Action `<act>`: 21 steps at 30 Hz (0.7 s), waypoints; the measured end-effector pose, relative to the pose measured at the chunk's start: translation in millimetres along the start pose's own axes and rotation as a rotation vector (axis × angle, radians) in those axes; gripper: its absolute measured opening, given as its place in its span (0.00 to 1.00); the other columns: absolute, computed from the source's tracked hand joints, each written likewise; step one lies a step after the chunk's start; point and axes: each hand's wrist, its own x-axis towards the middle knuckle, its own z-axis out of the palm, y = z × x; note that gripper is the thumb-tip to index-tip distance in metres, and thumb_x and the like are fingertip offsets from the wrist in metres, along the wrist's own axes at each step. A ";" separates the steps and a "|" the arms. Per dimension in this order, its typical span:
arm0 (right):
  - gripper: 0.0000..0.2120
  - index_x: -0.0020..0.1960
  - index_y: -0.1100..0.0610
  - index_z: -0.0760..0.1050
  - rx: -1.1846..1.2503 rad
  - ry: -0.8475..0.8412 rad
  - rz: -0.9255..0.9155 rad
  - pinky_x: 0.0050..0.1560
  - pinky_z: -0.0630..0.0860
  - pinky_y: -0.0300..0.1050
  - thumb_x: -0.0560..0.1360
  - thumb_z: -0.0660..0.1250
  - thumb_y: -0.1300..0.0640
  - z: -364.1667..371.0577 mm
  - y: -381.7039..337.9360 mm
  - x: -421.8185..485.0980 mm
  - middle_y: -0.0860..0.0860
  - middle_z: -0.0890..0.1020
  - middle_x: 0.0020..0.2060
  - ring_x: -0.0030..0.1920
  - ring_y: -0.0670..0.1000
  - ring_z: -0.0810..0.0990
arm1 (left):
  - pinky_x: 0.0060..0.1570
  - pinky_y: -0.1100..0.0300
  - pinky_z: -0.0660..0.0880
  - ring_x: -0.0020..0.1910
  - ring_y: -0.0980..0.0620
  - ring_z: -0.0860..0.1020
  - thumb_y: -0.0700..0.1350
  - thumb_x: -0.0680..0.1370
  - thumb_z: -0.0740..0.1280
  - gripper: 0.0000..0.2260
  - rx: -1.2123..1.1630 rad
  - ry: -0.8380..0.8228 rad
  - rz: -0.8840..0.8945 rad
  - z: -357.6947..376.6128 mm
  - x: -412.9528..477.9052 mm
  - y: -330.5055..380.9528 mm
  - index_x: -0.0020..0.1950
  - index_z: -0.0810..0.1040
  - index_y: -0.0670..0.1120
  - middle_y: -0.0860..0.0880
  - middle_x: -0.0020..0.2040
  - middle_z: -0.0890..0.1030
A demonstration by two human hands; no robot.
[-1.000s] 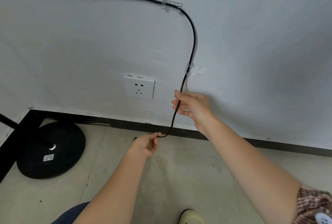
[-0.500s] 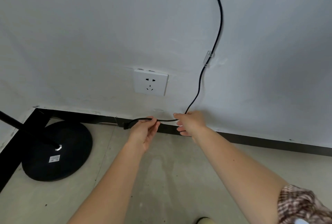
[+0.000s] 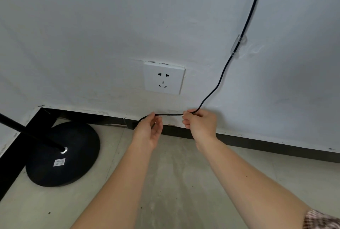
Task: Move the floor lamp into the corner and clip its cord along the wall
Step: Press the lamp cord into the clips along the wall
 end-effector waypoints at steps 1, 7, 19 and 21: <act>0.09 0.35 0.58 0.77 -0.002 0.011 -0.005 0.40 0.76 0.46 0.72 0.68 0.68 1.2 0.7 0.7 0.57 0.79 0.32 0.31 0.52 0.76 | 0.28 0.65 0.79 0.36 0.52 0.79 0.37 0.76 0.67 0.02 0.003 0.003 0.012 0.1 2.3 1.1 0.45 0.75 0.39 0.45 0.39 0.78; 0.03 0.41 0.60 0.80 0.018 0.089 -0.003 0.45 0.79 0.49 0.73 0.68 0.65 4.9 7.1 10.6 0.55 0.80 0.31 0.34 0.53 0.79 | 0.38 0.64 0.81 0.37 0.51 0.80 0.32 0.74 0.68 0.08 0.092 0.013 0.235 7.4 6.8 -0.5 0.41 0.71 0.42 0.44 0.40 0.79; 0.09 0.33 0.58 0.78 -0.024 0.065 0.036 0.38 0.78 0.45 0.73 0.69 0.61 4.5 13.5 21.2 0.54 0.81 0.31 0.29 0.50 0.80 | 0.40 0.65 0.81 0.42 0.49 0.81 0.31 0.72 0.70 0.08 0.163 -0.002 0.382 16.6 8.2 -9.2 0.41 0.73 0.41 0.45 0.39 0.81; 0.11 0.31 0.57 0.77 -0.090 0.086 0.008 0.39 0.78 0.48 0.73 0.69 0.60 3.6 15.3 22.7 0.54 0.81 0.31 0.28 0.50 0.79 | 0.39 0.66 0.80 0.40 0.50 0.81 0.32 0.71 0.71 0.08 0.213 0.017 0.392 17.7 9.3 -12.3 0.42 0.73 0.41 0.45 0.38 0.81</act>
